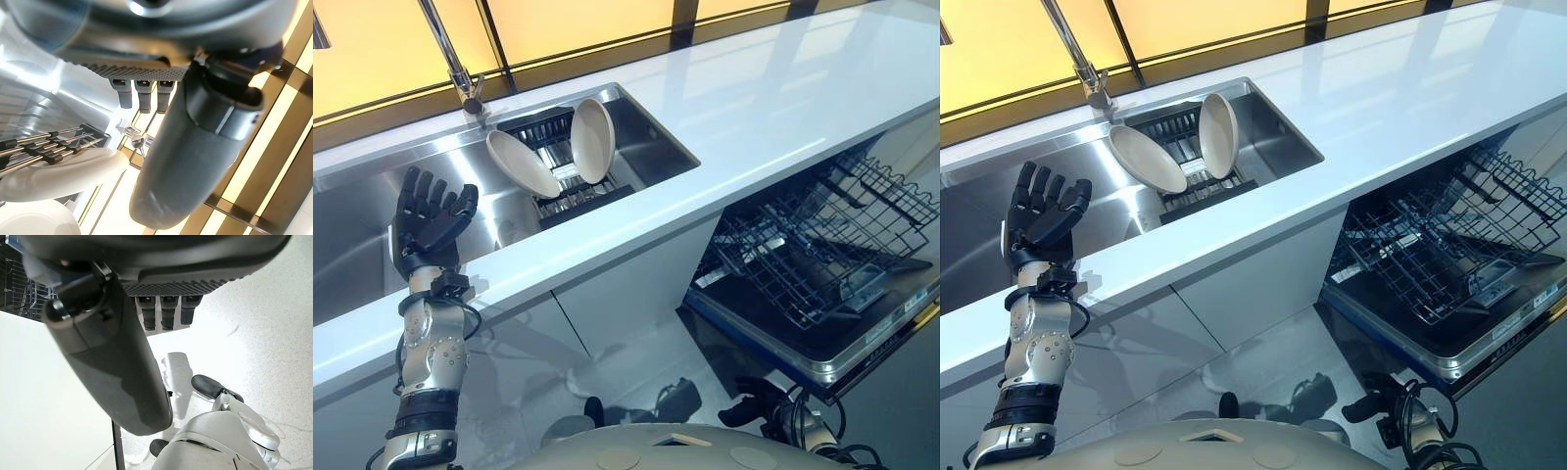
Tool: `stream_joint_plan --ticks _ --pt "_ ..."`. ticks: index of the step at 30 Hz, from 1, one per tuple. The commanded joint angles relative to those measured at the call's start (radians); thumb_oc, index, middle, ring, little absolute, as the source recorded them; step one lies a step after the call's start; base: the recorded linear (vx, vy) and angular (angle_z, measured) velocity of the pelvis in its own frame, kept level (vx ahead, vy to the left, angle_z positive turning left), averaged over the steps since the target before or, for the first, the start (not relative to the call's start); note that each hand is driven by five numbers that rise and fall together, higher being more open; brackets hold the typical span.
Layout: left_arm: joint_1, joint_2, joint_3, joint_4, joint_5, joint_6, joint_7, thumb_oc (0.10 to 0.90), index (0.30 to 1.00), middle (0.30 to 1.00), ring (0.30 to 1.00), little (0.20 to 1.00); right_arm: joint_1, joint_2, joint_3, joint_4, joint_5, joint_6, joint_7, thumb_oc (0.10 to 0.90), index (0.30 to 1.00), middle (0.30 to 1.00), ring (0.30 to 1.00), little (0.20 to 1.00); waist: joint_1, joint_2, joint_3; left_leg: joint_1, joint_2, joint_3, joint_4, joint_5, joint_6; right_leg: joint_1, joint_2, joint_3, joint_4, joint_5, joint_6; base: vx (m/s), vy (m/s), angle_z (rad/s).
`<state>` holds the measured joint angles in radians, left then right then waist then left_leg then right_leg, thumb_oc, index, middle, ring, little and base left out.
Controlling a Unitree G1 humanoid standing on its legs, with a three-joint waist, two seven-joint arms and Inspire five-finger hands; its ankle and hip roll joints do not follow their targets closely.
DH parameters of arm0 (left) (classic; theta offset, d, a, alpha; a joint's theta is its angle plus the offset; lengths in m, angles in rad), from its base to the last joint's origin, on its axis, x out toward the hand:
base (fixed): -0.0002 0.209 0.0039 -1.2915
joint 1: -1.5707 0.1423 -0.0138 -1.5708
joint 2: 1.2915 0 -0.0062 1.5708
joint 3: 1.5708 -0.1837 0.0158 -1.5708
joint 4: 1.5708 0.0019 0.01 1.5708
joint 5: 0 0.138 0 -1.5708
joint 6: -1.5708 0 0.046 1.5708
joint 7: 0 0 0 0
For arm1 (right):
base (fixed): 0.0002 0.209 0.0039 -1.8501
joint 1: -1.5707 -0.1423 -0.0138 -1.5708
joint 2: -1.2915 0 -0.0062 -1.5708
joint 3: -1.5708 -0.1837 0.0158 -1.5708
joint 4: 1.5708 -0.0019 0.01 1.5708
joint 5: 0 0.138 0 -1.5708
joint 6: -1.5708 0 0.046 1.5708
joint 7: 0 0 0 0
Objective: Pick up plates and place into dishwasher.
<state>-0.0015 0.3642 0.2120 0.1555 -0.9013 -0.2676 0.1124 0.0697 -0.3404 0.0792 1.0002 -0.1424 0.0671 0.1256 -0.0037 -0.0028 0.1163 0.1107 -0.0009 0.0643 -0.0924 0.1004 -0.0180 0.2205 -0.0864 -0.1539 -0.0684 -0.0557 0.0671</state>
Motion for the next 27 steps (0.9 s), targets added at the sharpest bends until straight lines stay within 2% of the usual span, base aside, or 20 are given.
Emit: stream_joint_plan --ticks 1,10,15,19,24,27 --pt "-0.033 0.008 0.038 -0.008 0.031 -0.095 -0.025 0.800 0.900 0.900 0.900 0.900 -0.059 -0.061 0.001 0.009 -0.006 -0.035 0.001 0.800 0.900 0.900 0.900 0.900 0.011 0.016 -0.002 0.050 -0.051 0.043 0.021 -0.166 0.032 -0.104 0.070 -0.051 0.120 -0.060 0.002 0.00 0.000 0.00" --pt "-0.038 0.018 0.038 -0.017 0.057 -0.106 -0.033 0.800 0.900 0.900 0.900 0.900 -0.057 -0.060 0.002 0.012 -0.006 -0.043 0.004 0.800 0.900 0.900 0.900 0.900 0.011 0.016 0.001 0.047 -0.048 0.037 0.022 -0.165 0.033 -0.106 0.073 -0.044 0.129 -0.067 0.000 0.00 -0.005 0.00" --pt "-0.054 0.058 0.047 -0.092 0.149 -0.131 -0.005 0.800 0.900 0.900 0.900 0.900 -0.056 -0.070 0.002 0.011 -0.004 -0.049 0.011 0.800 0.900 0.900 0.900 0.900 0.011 0.013 0.002 0.046 -0.042 0.034 0.028 -0.166 0.031 -0.105 0.077 -0.043 0.131 -0.073 -0.005 0.00 -0.050 0.01" --pt "-0.090 0.125 0.045 -0.175 0.257 -0.137 0.035 0.800 0.900 0.900 0.900 0.900 -0.049 -0.080 0.008 0.000 -0.006 -0.056 0.016 0.800 0.900 0.900 0.900 0.900 0.008 0.016 0.000 0.039 -0.034 0.030 0.043 -0.168 0.025 -0.105 0.082 -0.043 0.138 -0.083 -0.012 0.00 -0.072 0.02" --pt "-0.141 0.185 0.030 -0.214 0.344 -0.126 0.049 0.800 0.900 0.900 0.900 0.900 -0.045 -0.085 0.021 -0.008 0.004 -0.066 0.011 0.800 0.900 0.900 0.900 0.900 0.003 0.018 0.001 0.016 -0.024 0.018 0.093 -0.179 0.016 -0.111 0.085 -0.038 0.162 -0.100 -0.024 -0.01 -0.074 0.05" --pt "-0.179 0.213 0.020 -0.223 0.366 -0.109 0.062 0.800 0.900 0.900 0.900 0.900 -0.048 -0.093 0.033 0.001 0.004 -0.088 0.011 0.800 0.900 0.900 0.900 0.900 -0.001 0.014 0.009 -0.015 -0.016 0.011 0.172 -0.199 0.004 -0.118 0.079 -0.034 0.186 -0.114 -0.040 -0.02 -0.074 0.08"
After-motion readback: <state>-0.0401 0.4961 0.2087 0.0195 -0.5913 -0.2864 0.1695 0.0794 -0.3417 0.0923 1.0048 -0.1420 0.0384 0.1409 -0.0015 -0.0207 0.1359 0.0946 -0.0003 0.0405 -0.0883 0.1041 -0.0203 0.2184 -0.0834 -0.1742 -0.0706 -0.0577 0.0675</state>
